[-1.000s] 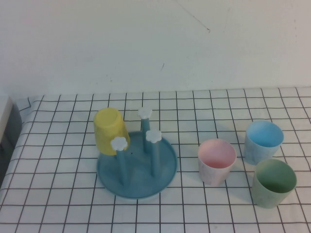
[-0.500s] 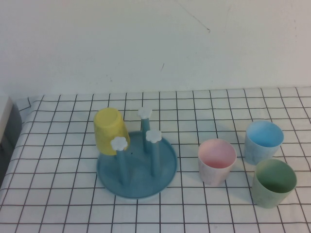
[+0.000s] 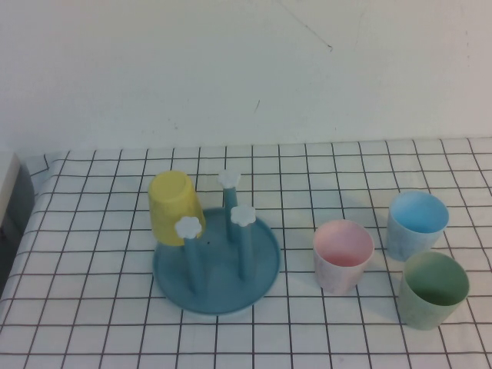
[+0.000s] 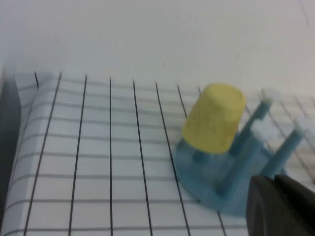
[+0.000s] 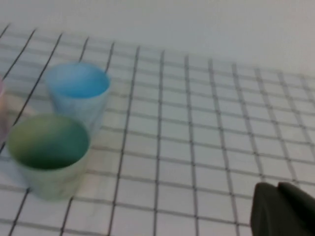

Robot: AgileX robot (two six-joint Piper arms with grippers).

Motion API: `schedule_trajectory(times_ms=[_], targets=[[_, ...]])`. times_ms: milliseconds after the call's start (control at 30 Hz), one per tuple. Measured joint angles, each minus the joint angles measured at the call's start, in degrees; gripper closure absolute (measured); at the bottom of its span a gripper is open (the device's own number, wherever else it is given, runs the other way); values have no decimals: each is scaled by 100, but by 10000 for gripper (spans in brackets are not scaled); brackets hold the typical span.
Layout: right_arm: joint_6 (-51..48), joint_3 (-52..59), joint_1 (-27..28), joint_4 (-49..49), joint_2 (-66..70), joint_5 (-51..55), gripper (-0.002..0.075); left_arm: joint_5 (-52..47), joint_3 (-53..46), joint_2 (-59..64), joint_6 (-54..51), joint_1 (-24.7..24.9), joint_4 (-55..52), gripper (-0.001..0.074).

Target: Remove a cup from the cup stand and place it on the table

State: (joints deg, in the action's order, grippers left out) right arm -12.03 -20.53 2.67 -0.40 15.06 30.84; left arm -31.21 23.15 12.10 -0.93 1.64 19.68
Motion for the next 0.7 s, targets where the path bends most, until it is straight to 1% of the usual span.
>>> schedule_trajectory(times_ms=[133, 200, 367, 467, 567, 700], targets=[[-1270, -20, 0, 1229, 810, 258, 729, -816, 634, 968, -779, 0, 282, 737], [-1898, -20, 0, 1895, 1117, 336, 729, -985, 804, 1403, -1226, 0, 667, 737], [-3503, -20, 0, 3071, 1717, 496, 729, -1417, 1361, 2643, -2189, 0, 1821, 737], [-4274, -20, 0, 3626, 1843, 562, 729, -1468, 1940, 3471, -2458, 0, 2068, 737], [-4685, -20, 0, 3924, 1853, 617, 729, -1388, 2552, 4118, -2650, 0, 2121, 737], [-4894, -20, 0, 4048, 1853, 630, 729, -1442, 3423, 4992, -2722, 0, 2121, 737]])
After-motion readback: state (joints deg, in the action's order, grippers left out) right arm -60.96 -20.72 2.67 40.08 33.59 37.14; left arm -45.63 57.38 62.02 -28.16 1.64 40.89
